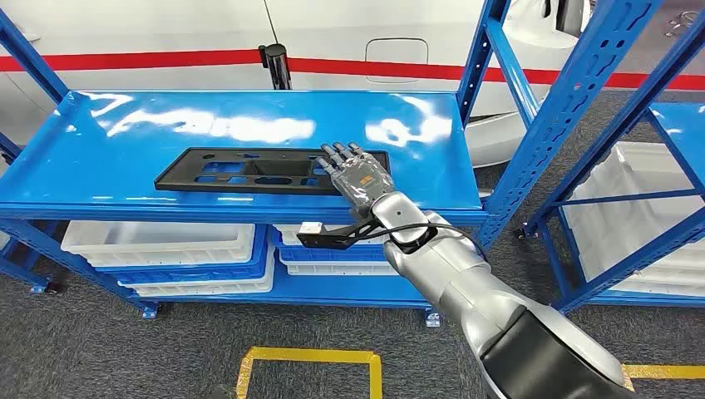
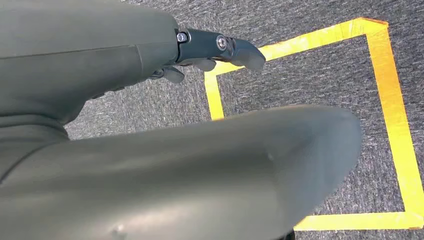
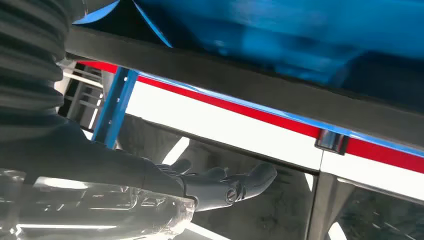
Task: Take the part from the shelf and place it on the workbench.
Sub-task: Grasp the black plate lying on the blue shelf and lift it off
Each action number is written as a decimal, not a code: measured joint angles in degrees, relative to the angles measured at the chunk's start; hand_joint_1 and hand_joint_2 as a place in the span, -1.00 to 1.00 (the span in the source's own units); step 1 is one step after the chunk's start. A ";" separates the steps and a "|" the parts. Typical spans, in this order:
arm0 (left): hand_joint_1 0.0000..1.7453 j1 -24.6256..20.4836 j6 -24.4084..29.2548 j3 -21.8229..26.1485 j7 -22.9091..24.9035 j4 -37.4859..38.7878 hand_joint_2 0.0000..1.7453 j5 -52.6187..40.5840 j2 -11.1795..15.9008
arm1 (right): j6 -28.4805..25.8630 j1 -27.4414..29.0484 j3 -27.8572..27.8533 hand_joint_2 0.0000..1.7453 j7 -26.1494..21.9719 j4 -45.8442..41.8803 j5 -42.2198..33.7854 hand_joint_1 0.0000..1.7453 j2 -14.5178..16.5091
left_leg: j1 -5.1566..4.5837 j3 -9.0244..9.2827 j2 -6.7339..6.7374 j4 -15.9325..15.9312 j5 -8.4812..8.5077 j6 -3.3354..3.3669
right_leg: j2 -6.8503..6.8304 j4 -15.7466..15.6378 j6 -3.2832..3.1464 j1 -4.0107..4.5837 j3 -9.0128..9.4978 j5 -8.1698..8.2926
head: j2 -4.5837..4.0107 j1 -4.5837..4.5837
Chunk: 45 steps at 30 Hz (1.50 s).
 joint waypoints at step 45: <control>-1.00 -1.84 2.48 7.25 -18.35 0.02 1.00 3.89 0.03 | -10.17 -0.54 -11.28 1.00 -7.80 -2.27 2.75 0.73 -5.84 | 0.01 -0.02 0.00 0.02 0.00 0.00 | 0.00 0.00 0.01 0.00 0.00 0.01 | 0.00 0.00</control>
